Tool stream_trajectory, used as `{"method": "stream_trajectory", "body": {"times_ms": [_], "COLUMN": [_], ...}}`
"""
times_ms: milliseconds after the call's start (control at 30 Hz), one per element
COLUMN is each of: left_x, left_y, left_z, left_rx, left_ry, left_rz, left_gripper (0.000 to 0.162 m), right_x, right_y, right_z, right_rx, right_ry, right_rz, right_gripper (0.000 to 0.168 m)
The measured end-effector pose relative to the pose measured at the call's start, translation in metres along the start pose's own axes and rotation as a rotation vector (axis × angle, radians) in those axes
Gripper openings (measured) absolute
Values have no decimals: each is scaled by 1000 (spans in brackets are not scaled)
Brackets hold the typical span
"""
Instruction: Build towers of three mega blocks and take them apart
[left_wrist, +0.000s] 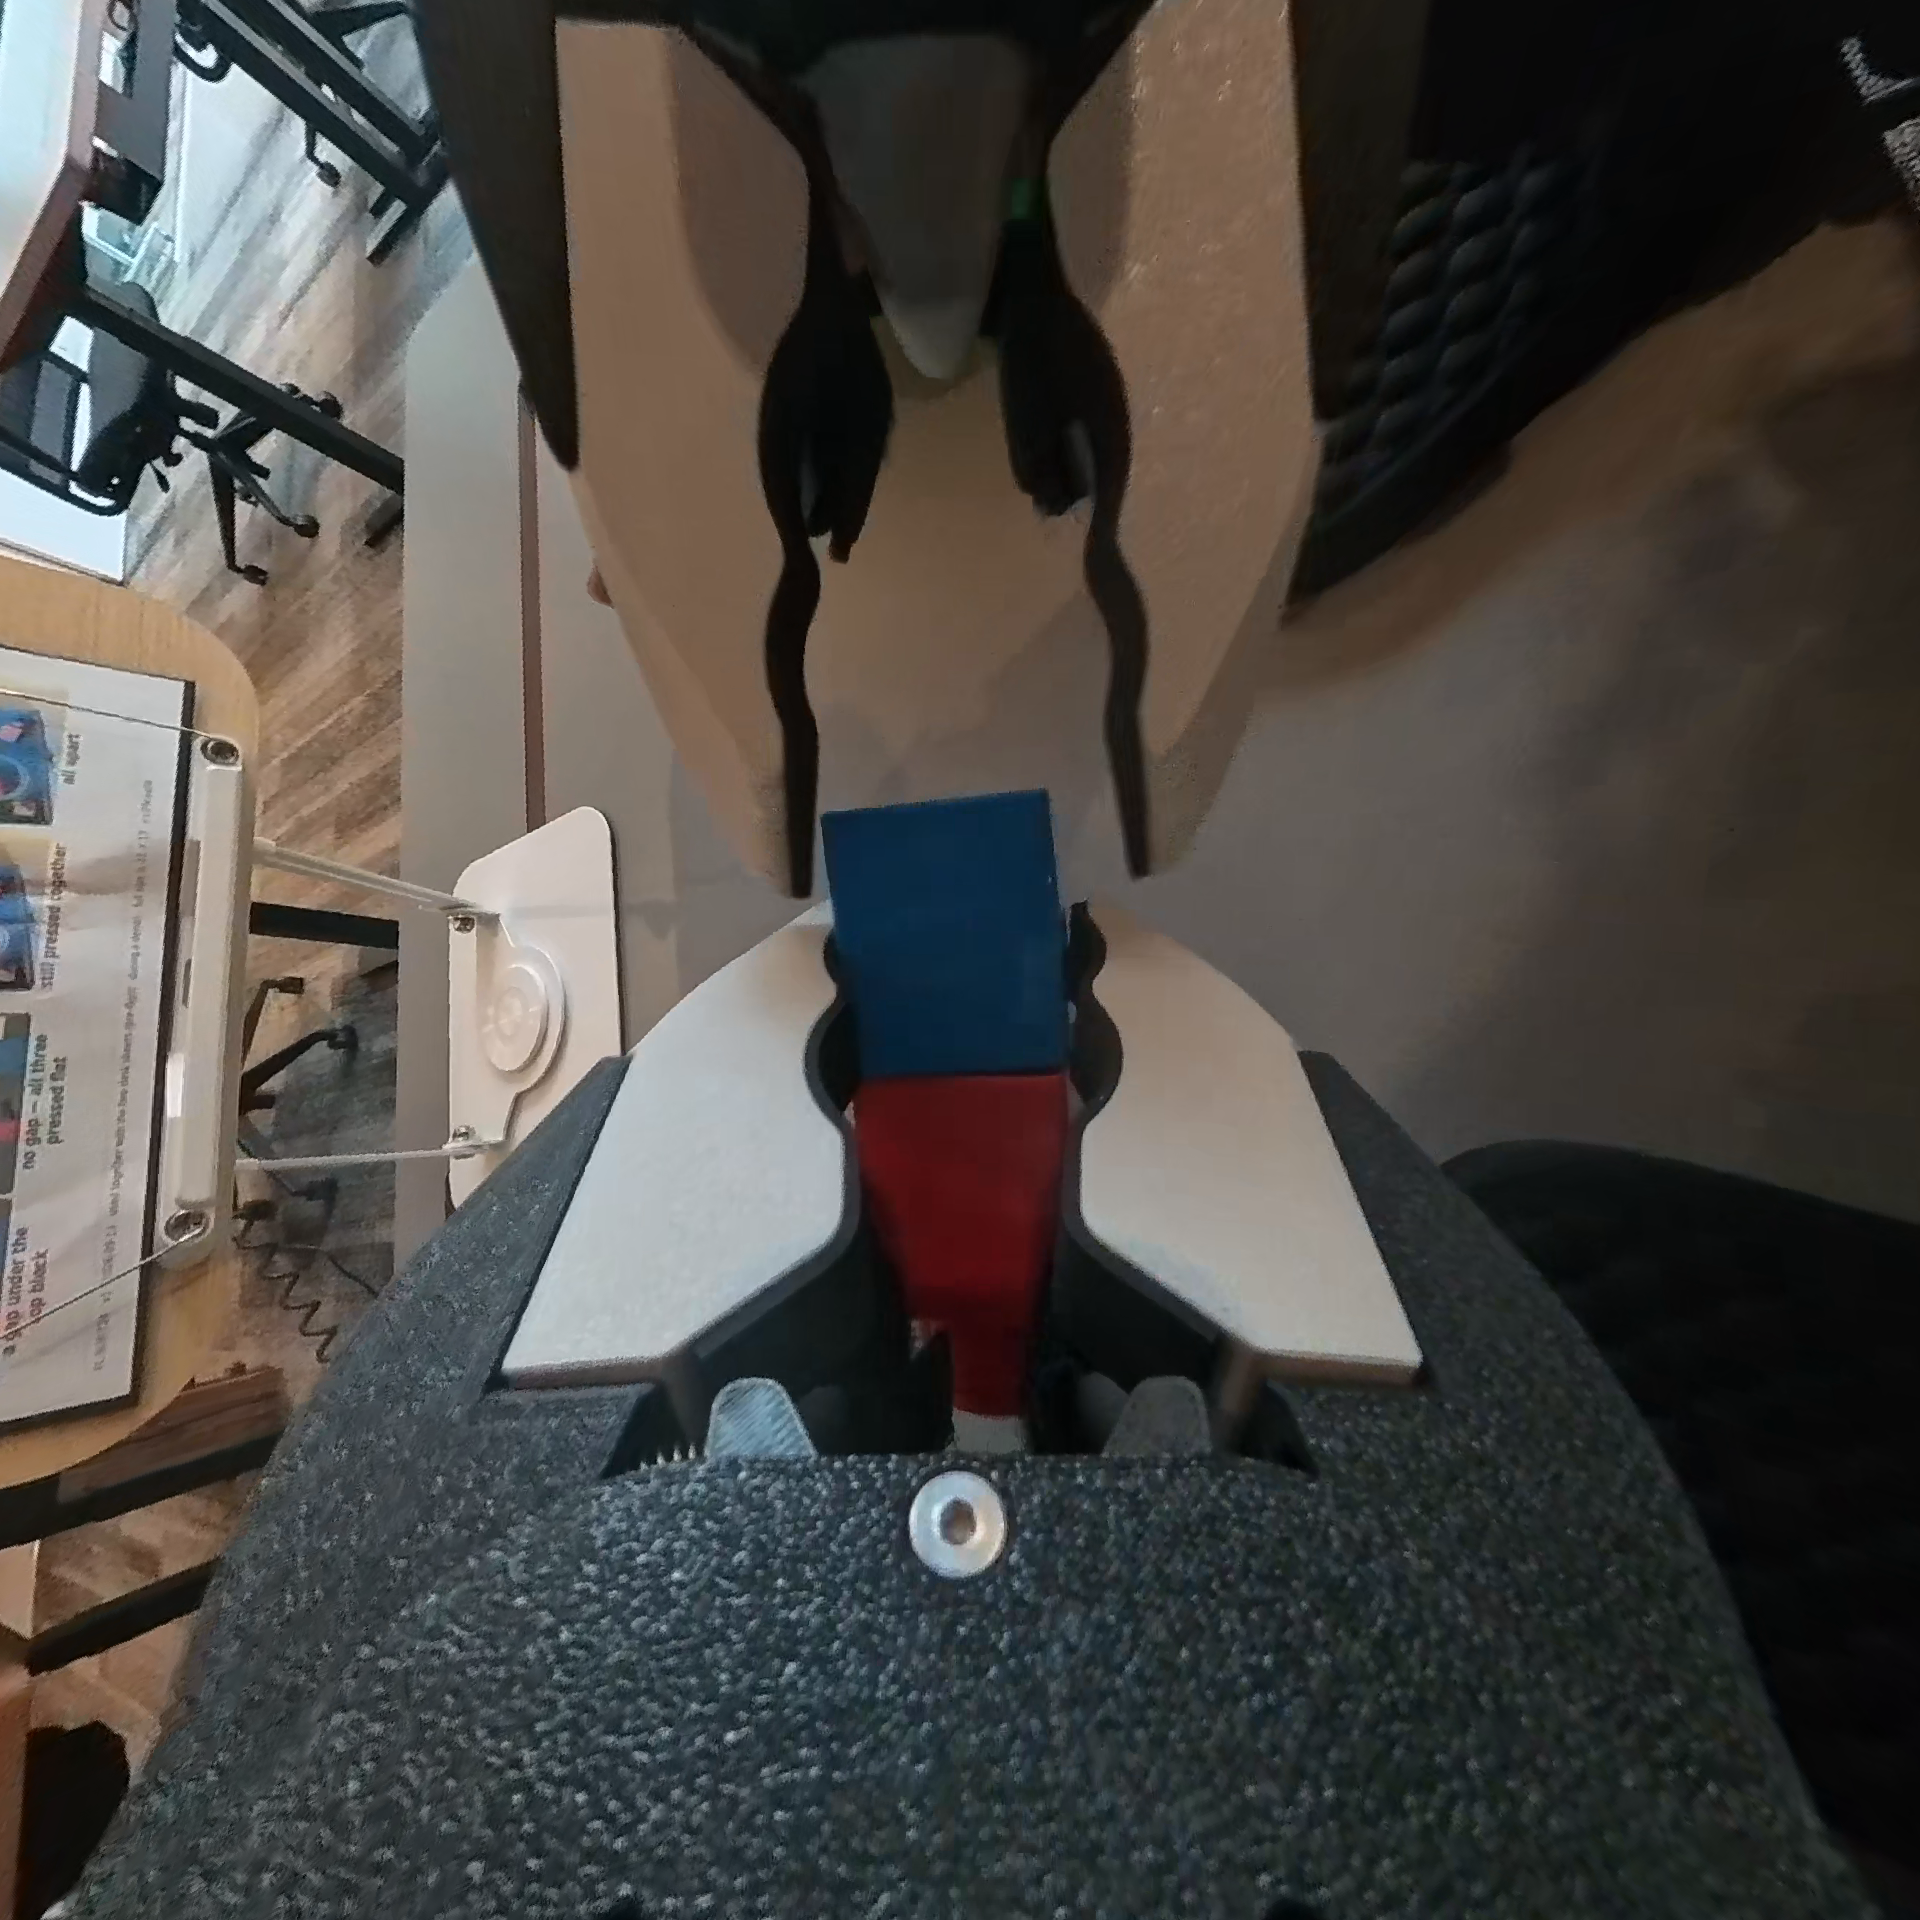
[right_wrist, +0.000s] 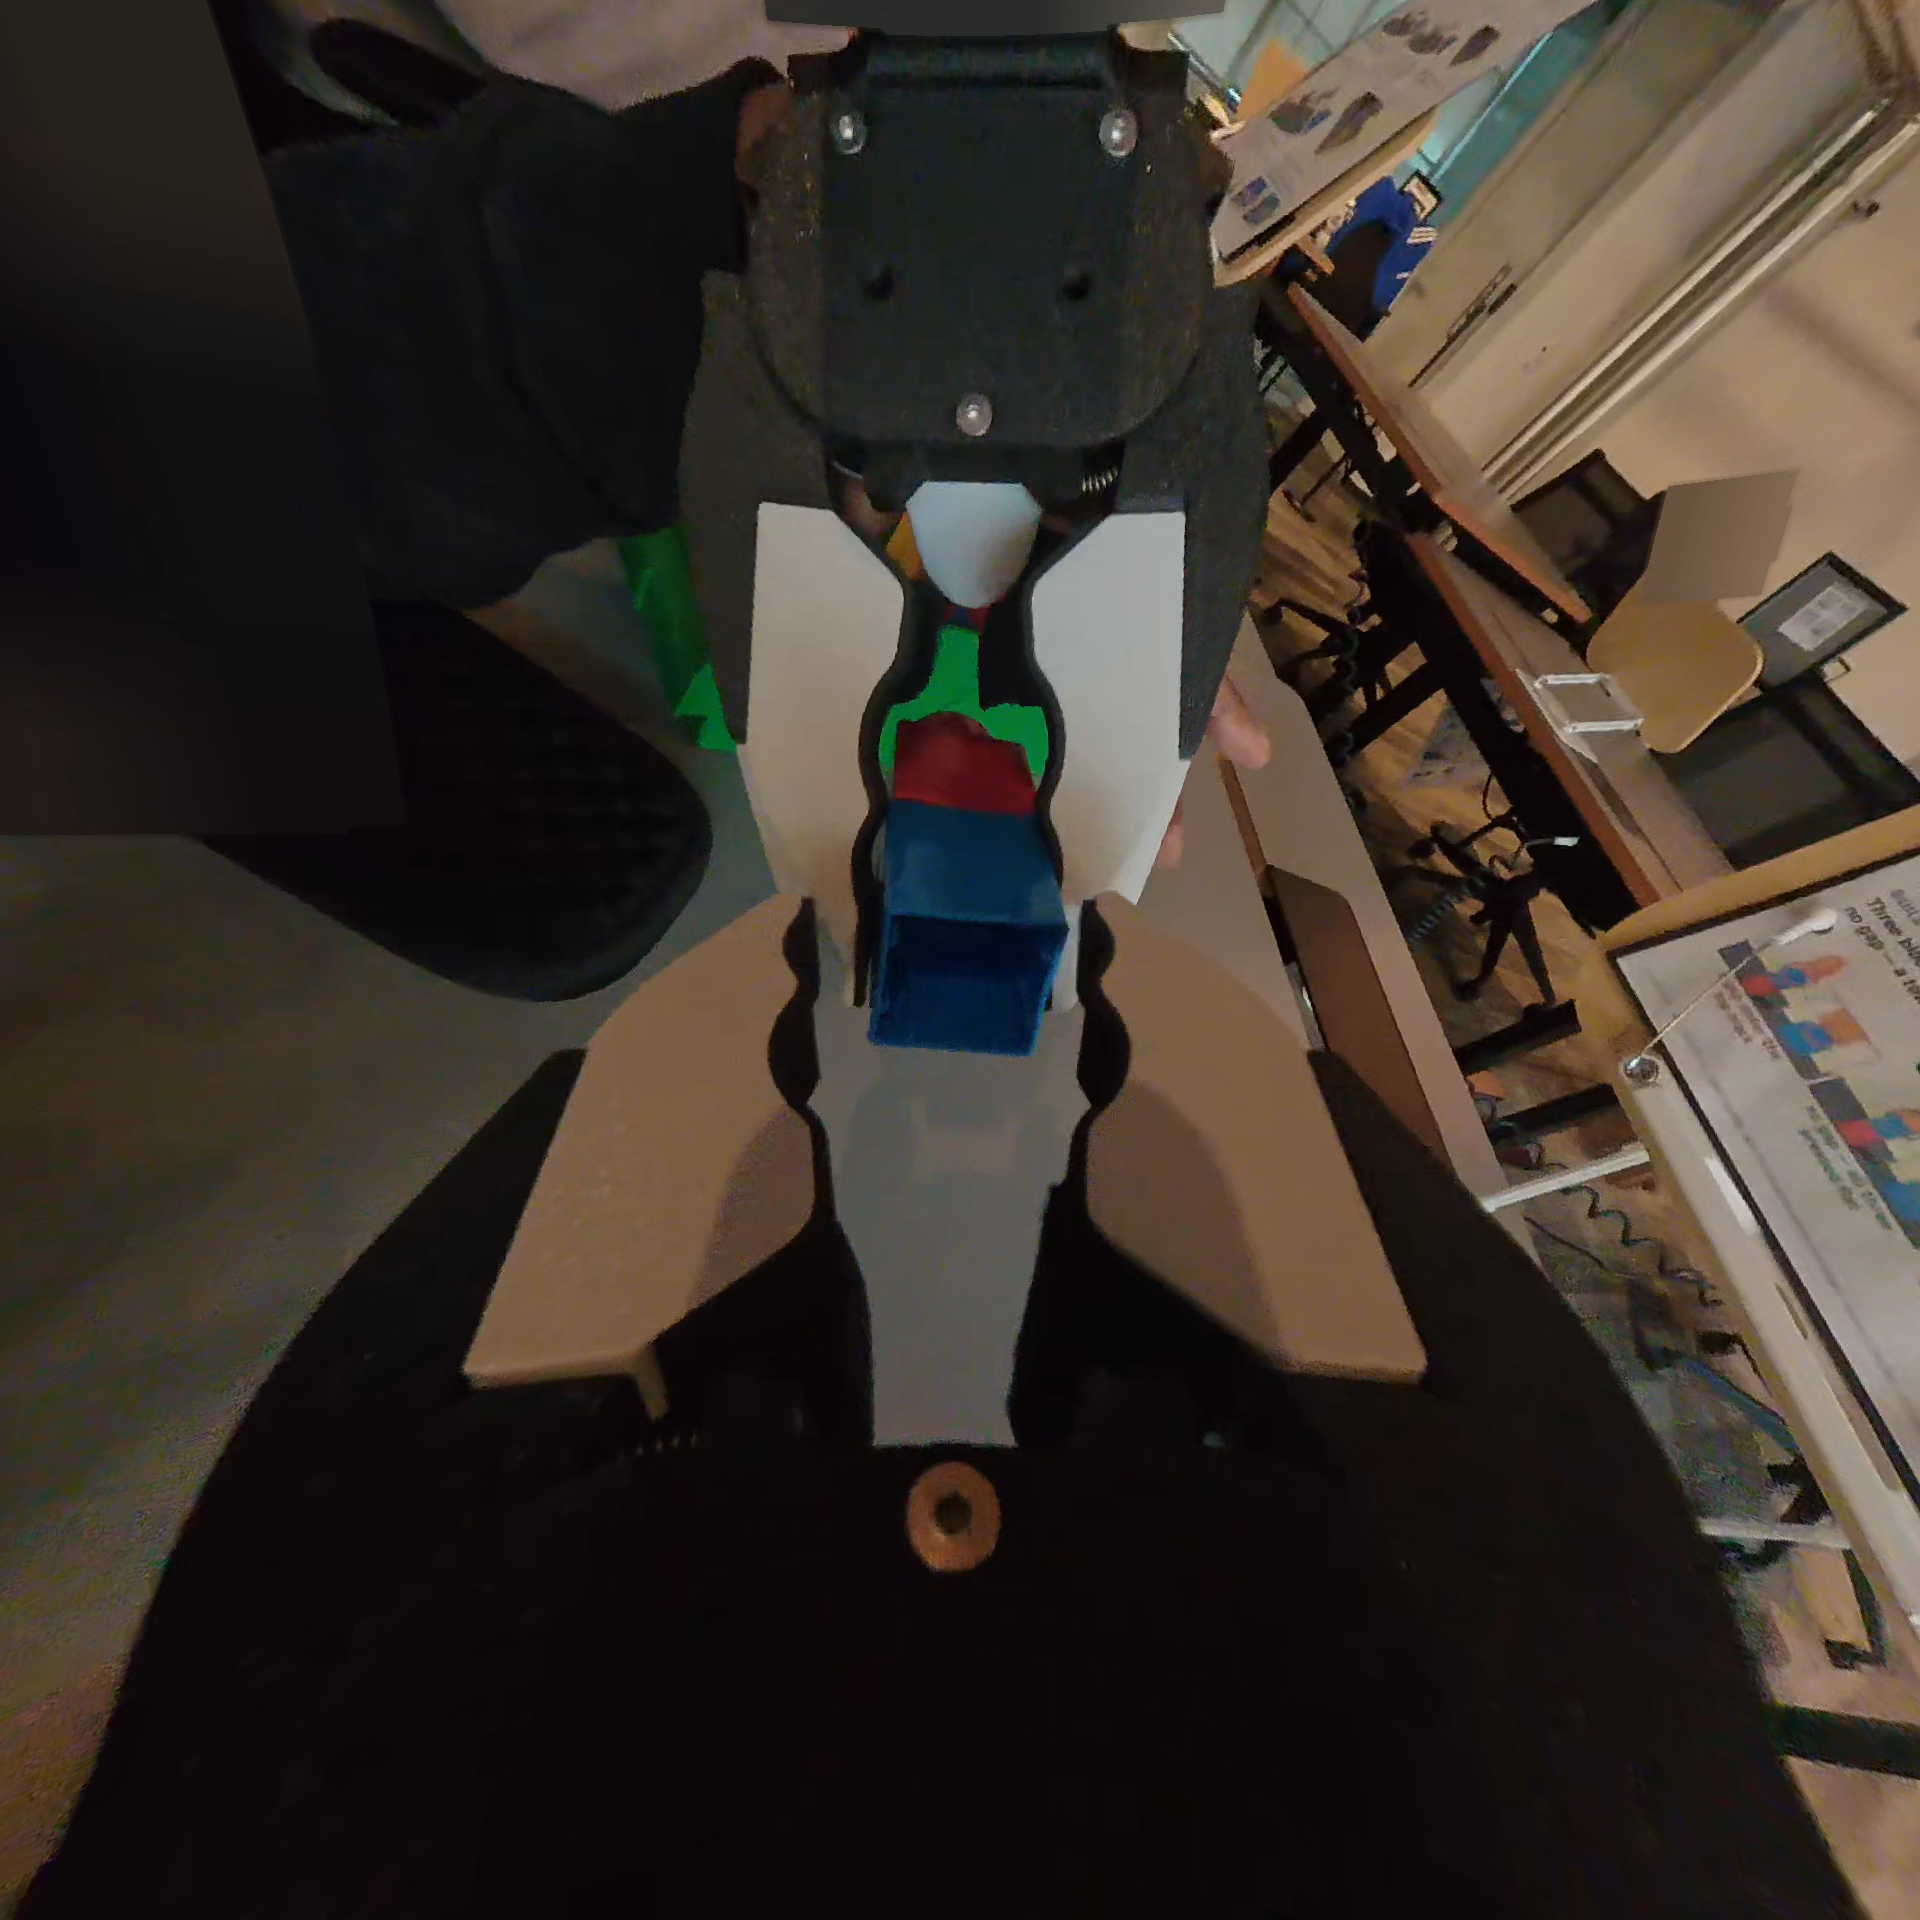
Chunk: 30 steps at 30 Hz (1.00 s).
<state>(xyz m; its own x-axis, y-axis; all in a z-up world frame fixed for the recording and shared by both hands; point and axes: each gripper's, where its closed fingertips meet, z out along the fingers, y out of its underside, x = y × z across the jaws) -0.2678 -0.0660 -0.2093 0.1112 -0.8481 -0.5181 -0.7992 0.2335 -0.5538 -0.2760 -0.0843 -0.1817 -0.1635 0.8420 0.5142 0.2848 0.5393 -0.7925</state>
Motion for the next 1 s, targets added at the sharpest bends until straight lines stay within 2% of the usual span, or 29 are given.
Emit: {"method": "stream_trajectory", "body": {"times_ms": [67, 200, 300, 400, 467, 567, 633, 733, 767, 800, 867, 1000], "left_x": [2, 1, -3, -7, -8, -7, -6, -3, -3, -3, -2, 1], "left_y": [-1, -6, -7, -7, -10, -12, -14, -13, -12, -11, -9, -6], "left_z": [0, 1, 0, -4, -7, -9, -9, -9, -9, -9, -7, -2], "left_rx": [3, 27, 28, 53, 87, 95, 101, 90, 85, 75, 52, 27], "left_ry": [12, -3, -30, -45, -44, -43, -31, -20, -19, -21, -24, -7], "left_rz": [6, 10, 5, -12, -26, -17, -16, -8, -6, -2, 5, 9], "left_gripper": [37, 39, 54, 61, 60, 46, 45, 44, 43, 43, 44, 43], "right_x": [2, 3, 5, 8, 10, 10, 8, 7, 9, 11, 9, 2], "right_y": [2, -1, -2, -7, -9, -11, -10, -4, -2, -1, 2, 7], "right_z": [1, -5, -14, -27, -36, -46, -47, -45, -45, -45, -42, -31], "right_rx": [-8, 53, 102, 168, 210, 249, 245, 189, 157, 116, -11, -278], "right_ry": [11, 9, 17, 23, 23, 15, 11, 6, 10, 17, -10, -61], "right_rz": [-27, -27, -19, -1, 7, 14, 6, 4, 8, 8, -8, -89], "right_gripper": [35, 33, 33, 33, 33, 33, 33, 34, 37, 46, 56, 57]}}
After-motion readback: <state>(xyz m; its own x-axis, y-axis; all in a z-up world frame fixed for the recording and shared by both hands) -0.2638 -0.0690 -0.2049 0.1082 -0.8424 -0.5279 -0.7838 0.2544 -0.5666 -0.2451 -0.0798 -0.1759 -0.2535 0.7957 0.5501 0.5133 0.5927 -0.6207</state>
